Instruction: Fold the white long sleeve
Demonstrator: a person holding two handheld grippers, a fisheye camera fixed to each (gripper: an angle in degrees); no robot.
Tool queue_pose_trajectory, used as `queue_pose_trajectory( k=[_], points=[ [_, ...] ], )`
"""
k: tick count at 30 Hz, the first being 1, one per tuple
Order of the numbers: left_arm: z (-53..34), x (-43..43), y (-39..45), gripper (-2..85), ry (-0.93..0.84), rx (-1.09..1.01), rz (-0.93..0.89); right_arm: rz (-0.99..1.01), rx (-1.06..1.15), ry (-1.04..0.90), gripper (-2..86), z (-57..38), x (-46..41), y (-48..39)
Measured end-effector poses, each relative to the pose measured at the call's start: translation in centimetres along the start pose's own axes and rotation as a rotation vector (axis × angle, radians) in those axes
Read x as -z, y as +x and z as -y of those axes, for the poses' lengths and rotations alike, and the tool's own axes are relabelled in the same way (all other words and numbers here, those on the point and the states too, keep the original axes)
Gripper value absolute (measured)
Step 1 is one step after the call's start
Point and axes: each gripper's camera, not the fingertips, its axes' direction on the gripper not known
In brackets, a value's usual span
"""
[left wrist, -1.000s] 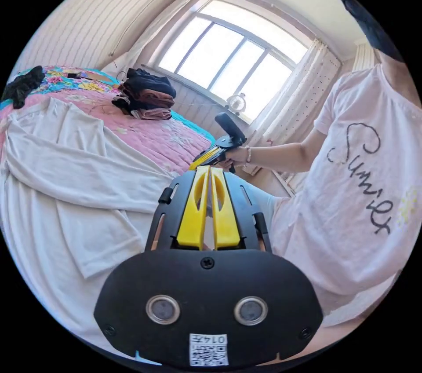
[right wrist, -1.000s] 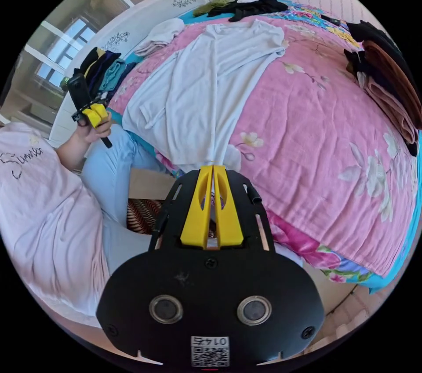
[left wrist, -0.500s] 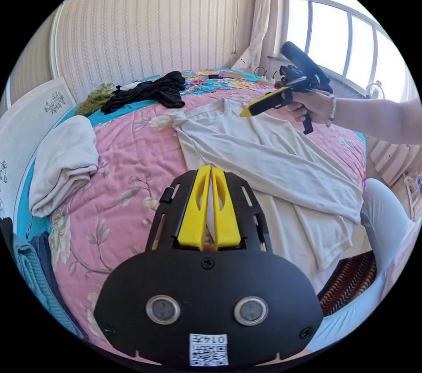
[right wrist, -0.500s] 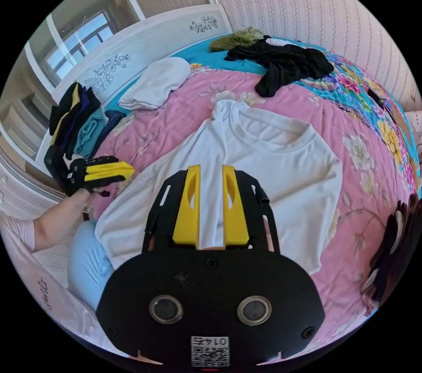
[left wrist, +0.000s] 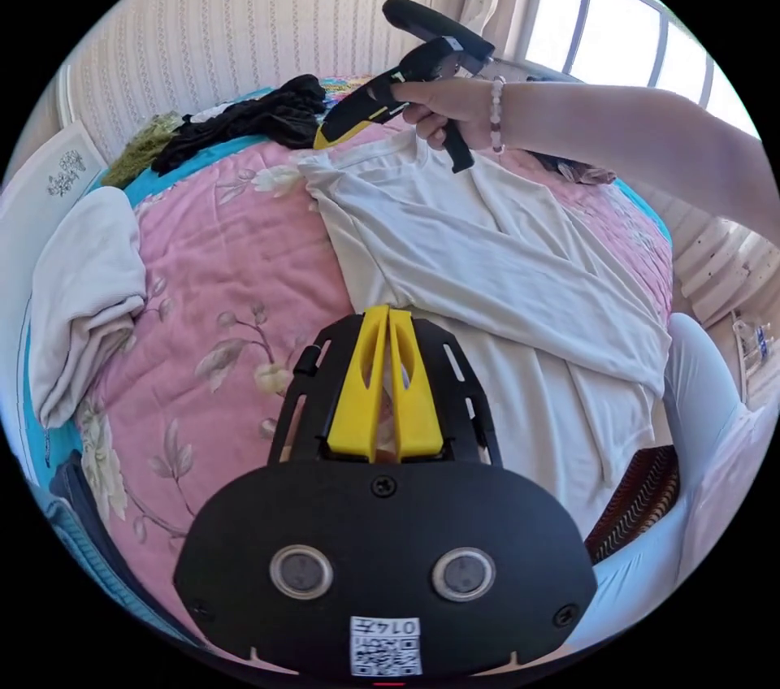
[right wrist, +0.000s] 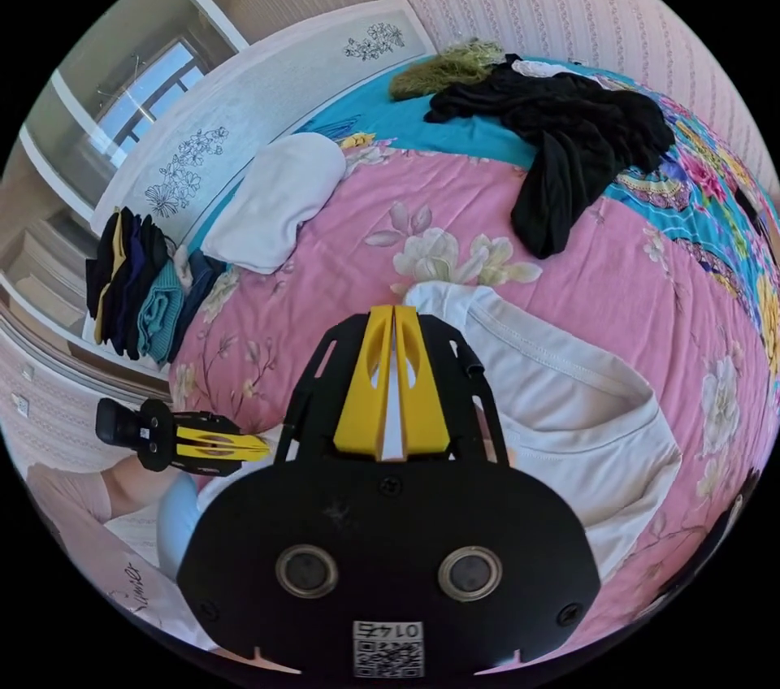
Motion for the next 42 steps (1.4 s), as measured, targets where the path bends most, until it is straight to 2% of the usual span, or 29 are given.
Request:
queue_pose_trajectory(
  k=[3, 6, 8, 10, 12, 15, 20, 22, 24, 26, 28, 34, 38, 40, 42],
  points=[
    [0.0, 1.0, -0.9, -0.9, 0.005, 0.029, -0.045, -0.006, 0.029, -0.013, 7.2, 0.1, 0.9, -0.7],
    [0.3, 2.2, -0.3, -0.8, 0.042, -0.02, 0.021, -0.118, 0.063, -0.111, 10.6, -1.9, -0.4, -0.2],
    [0.7, 2.6, -0.1, -0.6, 0.073, -0.03, 0.056, -0.099, 0.051, -0.202, 9.2, -2.5, -2.1, 0.9],
    [1.5, 2.0, 0.0, -0.4, 0.066, -0.045, 0.057, -0.046, 0.022, -0.21, 5.9, -2.6, -2.6, 1.7],
    [2.5, -0.5, -0.3, -0.7, -0.08, -0.082, 0.037, -0.012, 0.016, -0.164, 3.0, -2.3, -1.9, 2.0],
    [2.5, 0.6, -1.3, -0.9, -0.079, -0.058, 0.041, 0.041, 0.029, -0.175, 2.0, -1.0, -1.1, 1.9],
    [1.1, 4.2, -4.7, -1.0, 0.008, 0.04, 0.111, 0.091, 0.071, -0.09, 2.1, 2.1, -0.6, -0.4],
    [0.7, 3.7, -6.2, -1.0, -0.029, 0.066, 0.121, 0.087, 0.073, -0.102, 2.8, 3.2, -2.2, -1.5],
    [-0.2, 1.6, -8.1, -1.0, -0.107, 0.113, 0.091, 0.003, 0.084, -0.176, 4.7, 4.0, -5.2, -2.9],
    [-0.8, 1.7, -9.5, -1.0, -0.083, 0.166, 0.044, -0.006, 0.048, -0.193, 6.6, 4.2, -6.0, -3.1],
    [-1.2, 2.6, -10.5, -1.0, -0.067, 0.194, 0.02, 0.038, 0.044, -0.152, 8.4, 4.3, -4.5, -2.9],
    [-2.1, 5.5, -14.1, -0.7, 0.058, 0.166, 0.089, 0.053, -0.002, 0.121, 10.4, 0.5, 10.8, 3.4],
    [0.9, 4.1, -17.9, 3.2, 0.131, 0.203, 0.024, -0.16, -0.091, 0.087, 11.7, -6.1, 18.2, 9.8],
    [2.6, 3.0, -19.4, 7.4, 0.203, 0.243, -0.024, -0.246, -0.164, 0.029, 13.0, -8.8, 19.4, 12.7],
    [5.2, 0.5, -20.7, 9.1, 0.184, 0.272, -0.037, -0.292, -0.229, -0.017, 13.5, -11.6, 19.8, 15.0]
  ],
)
